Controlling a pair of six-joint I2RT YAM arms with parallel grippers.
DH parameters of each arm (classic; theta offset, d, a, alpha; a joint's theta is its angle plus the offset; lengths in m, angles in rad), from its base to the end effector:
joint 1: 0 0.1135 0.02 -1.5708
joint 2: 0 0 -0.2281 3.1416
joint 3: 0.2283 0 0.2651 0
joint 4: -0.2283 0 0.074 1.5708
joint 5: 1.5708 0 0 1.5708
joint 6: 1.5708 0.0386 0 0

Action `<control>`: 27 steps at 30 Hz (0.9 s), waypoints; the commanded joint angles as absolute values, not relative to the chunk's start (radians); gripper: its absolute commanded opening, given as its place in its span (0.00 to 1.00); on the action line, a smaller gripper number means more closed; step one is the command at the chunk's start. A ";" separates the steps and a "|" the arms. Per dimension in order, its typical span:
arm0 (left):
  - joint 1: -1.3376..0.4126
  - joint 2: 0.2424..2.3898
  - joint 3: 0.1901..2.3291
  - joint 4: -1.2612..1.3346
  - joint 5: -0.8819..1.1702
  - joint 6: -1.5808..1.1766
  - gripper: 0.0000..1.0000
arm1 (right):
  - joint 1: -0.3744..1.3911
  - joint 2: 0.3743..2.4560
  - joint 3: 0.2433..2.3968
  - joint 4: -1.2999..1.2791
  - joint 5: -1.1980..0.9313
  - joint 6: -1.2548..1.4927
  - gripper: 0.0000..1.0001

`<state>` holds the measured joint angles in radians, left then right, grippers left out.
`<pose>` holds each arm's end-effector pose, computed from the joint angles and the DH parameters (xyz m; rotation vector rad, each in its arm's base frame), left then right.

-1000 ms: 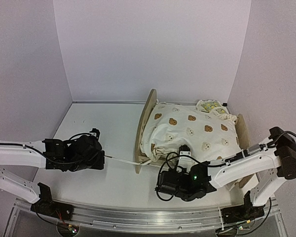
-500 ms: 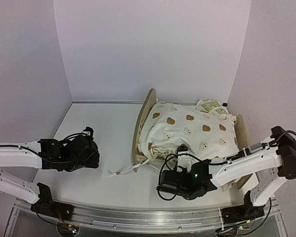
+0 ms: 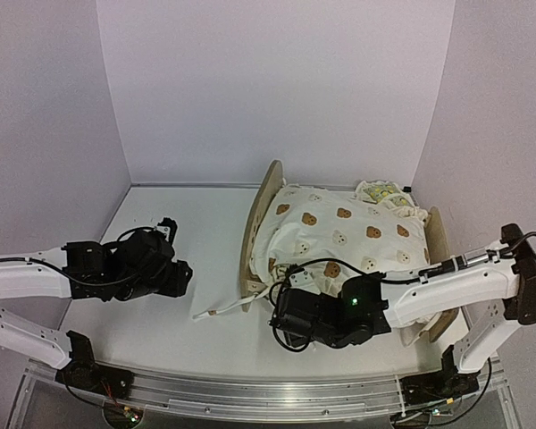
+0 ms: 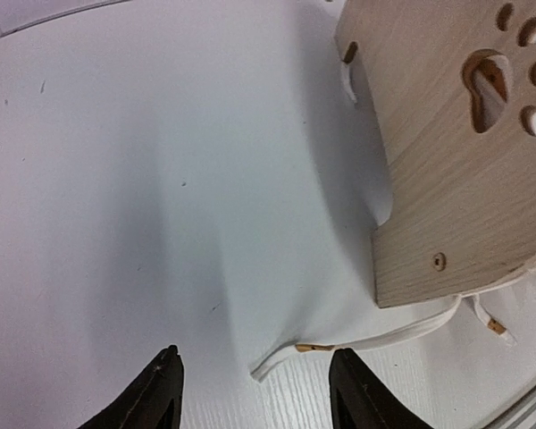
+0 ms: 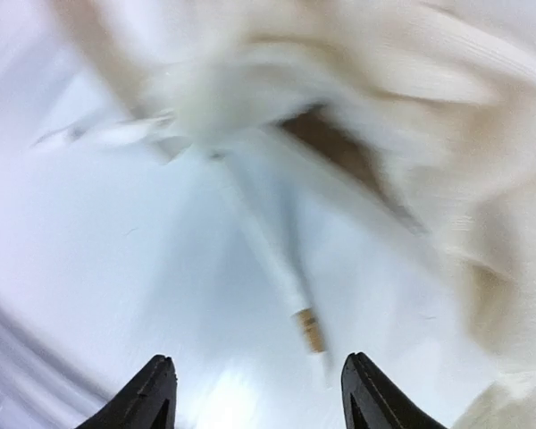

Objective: Set up the pet bed

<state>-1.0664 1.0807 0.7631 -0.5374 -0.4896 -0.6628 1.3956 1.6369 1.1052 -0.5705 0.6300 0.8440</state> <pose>0.1355 -0.2080 0.2096 0.2511 2.3024 -0.2824 0.0809 0.3265 0.1680 -0.4691 2.3362 0.1729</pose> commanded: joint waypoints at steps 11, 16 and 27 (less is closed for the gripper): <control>-1.071 1.303 1.154 -0.359 -0.250 -0.351 0.72 | 1.405 1.267 1.324 -0.863 0.639 0.508 0.79; -1.075 1.402 1.250 -0.342 -0.220 -0.329 0.71 | 1.405 1.129 1.311 -0.885 0.855 0.466 0.83; -1.076 1.565 1.359 -0.371 -0.390 -0.341 0.33 | 1.406 0.959 1.206 -0.885 0.943 0.484 0.84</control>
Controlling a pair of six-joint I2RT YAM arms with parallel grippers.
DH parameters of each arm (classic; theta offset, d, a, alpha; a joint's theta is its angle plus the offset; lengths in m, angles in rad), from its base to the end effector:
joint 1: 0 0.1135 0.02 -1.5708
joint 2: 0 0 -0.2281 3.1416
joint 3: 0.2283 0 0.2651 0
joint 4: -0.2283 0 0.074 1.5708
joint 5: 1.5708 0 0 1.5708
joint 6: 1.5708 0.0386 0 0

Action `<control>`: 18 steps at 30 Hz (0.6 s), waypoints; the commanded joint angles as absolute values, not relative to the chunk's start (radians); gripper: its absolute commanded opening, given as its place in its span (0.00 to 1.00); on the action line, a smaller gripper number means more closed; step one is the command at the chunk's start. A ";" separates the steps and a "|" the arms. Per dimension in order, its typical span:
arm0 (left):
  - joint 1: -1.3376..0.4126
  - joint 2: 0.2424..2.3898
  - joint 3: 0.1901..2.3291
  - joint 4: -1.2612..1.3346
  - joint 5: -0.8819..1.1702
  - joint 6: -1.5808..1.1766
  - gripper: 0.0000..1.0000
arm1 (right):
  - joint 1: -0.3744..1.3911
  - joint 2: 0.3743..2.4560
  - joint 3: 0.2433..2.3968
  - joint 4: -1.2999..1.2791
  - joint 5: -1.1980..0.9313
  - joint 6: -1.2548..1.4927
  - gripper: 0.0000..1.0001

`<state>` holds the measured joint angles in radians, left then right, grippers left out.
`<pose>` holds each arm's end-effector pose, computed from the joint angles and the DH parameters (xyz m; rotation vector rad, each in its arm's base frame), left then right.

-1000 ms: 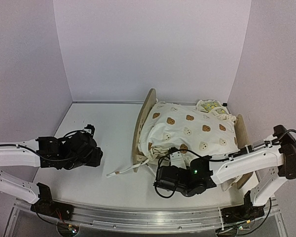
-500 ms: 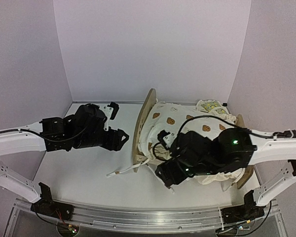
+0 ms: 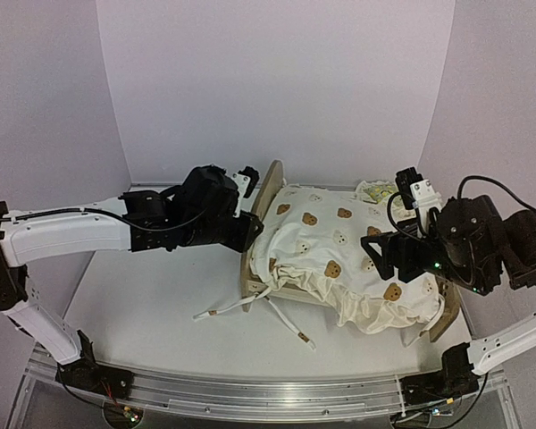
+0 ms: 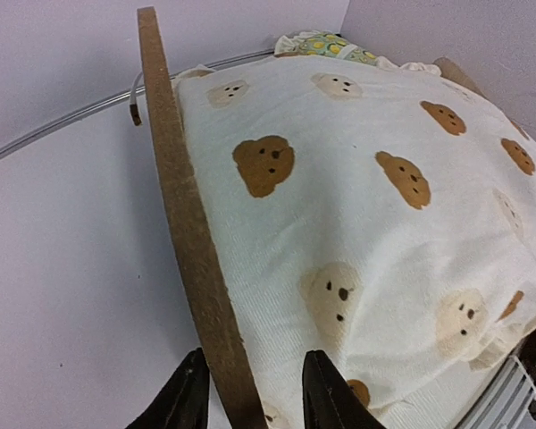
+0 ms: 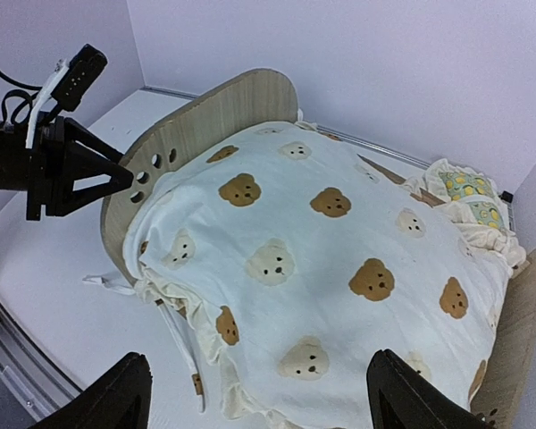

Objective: Set up the pet bed

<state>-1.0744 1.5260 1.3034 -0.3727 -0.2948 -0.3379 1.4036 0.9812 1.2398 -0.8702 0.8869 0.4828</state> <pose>0.1845 -0.3171 0.2807 0.6227 2.0893 -0.5027 0.0641 0.2001 0.3706 -0.4224 1.9053 0.2692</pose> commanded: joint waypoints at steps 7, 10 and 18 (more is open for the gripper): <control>-1.076 1.631 1.384 -0.374 -0.584 -0.355 0.06 | 1.405 0.927 1.165 -0.887 0.955 0.505 0.84; -1.070 1.655 1.418 -0.444 -0.699 -0.379 0.00 | 1.405 0.927 1.146 -0.887 0.980 0.518 0.84; -0.996 1.593 1.379 -0.545 -0.823 -0.469 0.00 | 1.405 0.968 1.109 -0.887 1.047 0.562 0.84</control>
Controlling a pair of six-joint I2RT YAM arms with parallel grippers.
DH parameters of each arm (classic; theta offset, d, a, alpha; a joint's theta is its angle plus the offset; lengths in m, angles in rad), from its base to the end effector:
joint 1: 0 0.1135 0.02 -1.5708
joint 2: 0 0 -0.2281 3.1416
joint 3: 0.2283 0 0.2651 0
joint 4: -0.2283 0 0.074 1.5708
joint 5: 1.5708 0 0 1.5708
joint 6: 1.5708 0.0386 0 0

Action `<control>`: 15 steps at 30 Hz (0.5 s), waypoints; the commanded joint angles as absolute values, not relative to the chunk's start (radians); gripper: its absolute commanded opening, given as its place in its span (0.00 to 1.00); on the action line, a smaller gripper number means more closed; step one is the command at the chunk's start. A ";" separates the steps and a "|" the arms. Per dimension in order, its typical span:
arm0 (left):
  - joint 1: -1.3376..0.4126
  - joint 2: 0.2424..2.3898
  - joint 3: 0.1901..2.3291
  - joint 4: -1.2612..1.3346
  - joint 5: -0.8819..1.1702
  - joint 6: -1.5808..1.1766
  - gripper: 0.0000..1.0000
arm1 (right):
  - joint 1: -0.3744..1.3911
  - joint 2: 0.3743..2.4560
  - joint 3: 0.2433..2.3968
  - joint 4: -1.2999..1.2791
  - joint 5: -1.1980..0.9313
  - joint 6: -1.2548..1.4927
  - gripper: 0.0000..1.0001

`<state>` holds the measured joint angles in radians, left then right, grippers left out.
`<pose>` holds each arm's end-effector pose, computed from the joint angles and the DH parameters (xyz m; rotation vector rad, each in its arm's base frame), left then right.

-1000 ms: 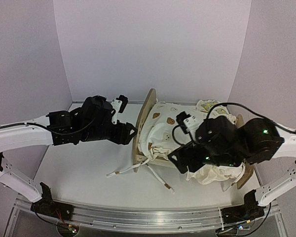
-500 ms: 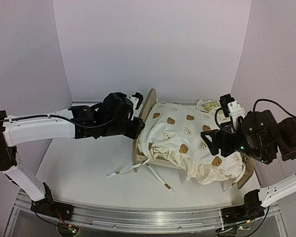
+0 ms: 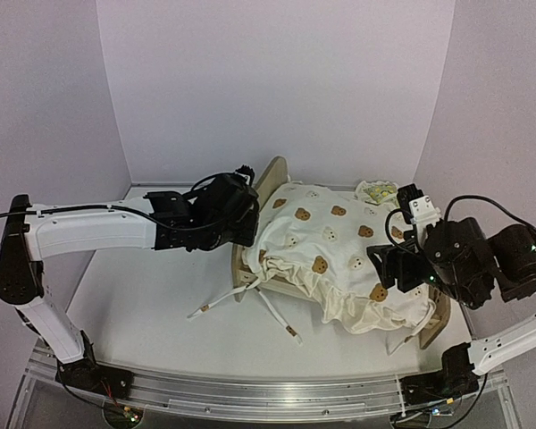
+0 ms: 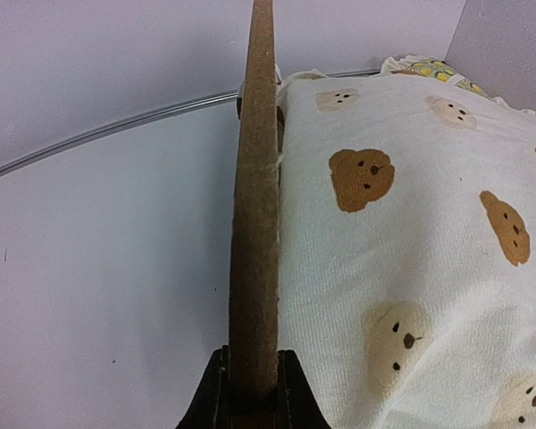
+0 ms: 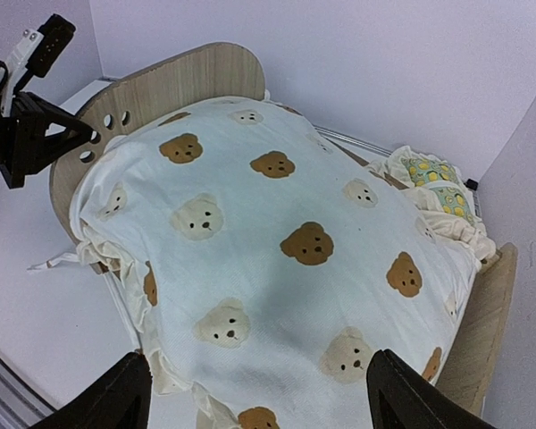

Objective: Set up the pet bed

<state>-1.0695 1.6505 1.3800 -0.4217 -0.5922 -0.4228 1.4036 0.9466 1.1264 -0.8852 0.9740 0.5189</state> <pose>0.2037 -0.3270 0.2620 0.3843 2.1006 -0.2008 0.0652 0.1947 0.3418 -0.3914 1.9067 0.1428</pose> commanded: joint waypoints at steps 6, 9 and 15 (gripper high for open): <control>-0.915 1.483 1.300 -0.590 -0.864 -0.509 0.00 | 1.405 1.019 1.073 -0.901 1.132 0.621 0.84; -0.873 1.419 1.271 -0.610 -0.880 -0.510 0.00 | 1.404 1.040 1.068 -0.902 1.164 0.643 0.84; -0.796 1.297 1.202 -0.605 -0.882 -0.477 0.00 | 1.404 1.072 1.060 -0.904 1.203 0.681 0.84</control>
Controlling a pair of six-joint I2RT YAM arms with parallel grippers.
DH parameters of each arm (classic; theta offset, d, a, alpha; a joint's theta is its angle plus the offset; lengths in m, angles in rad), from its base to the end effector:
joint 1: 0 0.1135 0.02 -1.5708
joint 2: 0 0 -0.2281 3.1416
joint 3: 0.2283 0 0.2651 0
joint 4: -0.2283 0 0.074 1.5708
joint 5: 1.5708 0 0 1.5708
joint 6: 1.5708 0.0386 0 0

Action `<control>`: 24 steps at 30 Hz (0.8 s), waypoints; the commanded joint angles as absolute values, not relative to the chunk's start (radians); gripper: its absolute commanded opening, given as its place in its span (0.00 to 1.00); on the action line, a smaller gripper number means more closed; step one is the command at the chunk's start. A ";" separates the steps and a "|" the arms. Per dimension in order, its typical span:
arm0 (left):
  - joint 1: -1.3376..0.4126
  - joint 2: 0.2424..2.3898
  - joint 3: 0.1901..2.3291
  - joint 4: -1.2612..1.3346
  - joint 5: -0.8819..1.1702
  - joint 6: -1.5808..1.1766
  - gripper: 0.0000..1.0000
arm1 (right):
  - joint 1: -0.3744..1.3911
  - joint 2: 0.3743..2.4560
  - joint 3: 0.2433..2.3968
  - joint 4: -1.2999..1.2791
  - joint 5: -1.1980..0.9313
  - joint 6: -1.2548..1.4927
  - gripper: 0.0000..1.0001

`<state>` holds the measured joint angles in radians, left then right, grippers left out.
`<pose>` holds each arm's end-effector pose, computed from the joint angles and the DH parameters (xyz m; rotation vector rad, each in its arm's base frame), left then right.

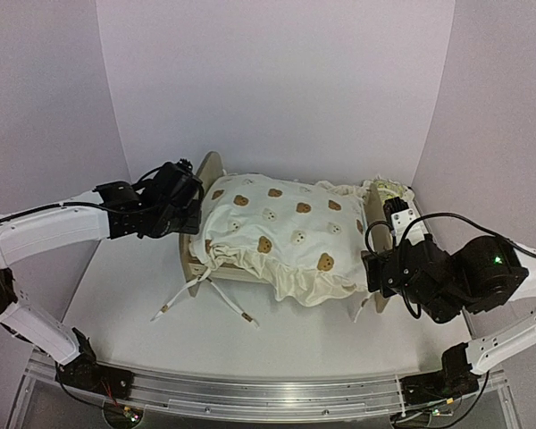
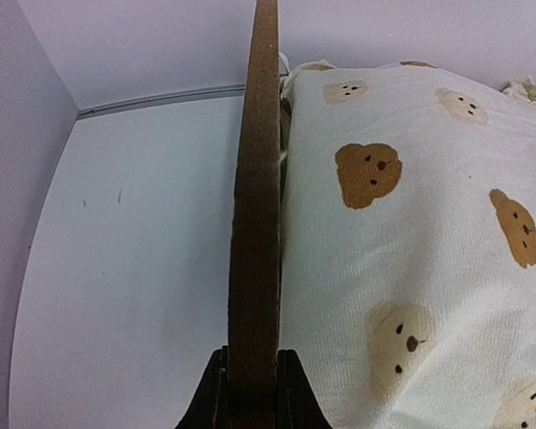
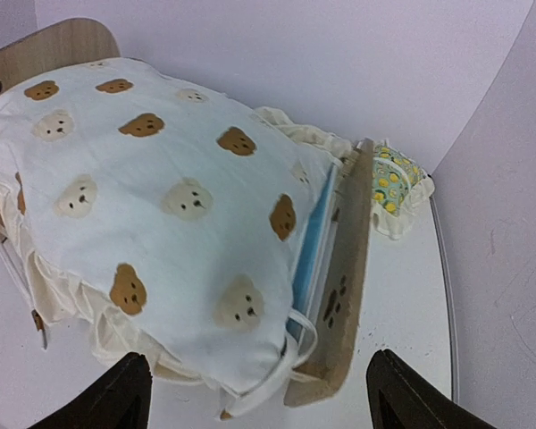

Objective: Set up the pet bed

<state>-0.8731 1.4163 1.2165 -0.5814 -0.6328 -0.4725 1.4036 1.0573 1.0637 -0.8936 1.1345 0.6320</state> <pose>0.2260 -0.2340 0.2724 0.1407 2.1701 -0.0078 0.0716 0.2139 0.3038 -0.3090 1.8798 -0.0593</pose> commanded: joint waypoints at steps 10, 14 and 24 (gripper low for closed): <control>-0.765 1.184 1.084 -0.564 -0.842 -0.466 0.06 | 1.301 1.186 1.088 -0.894 1.084 0.703 0.78; -0.765 1.175 1.051 -0.546 -0.828 -0.468 0.09 | 1.217 1.228 1.108 -0.787 1.000 0.600 0.77; -0.765 1.136 0.995 -0.534 -0.767 -0.479 0.45 | 0.779 1.454 1.313 -0.617 0.578 0.388 0.76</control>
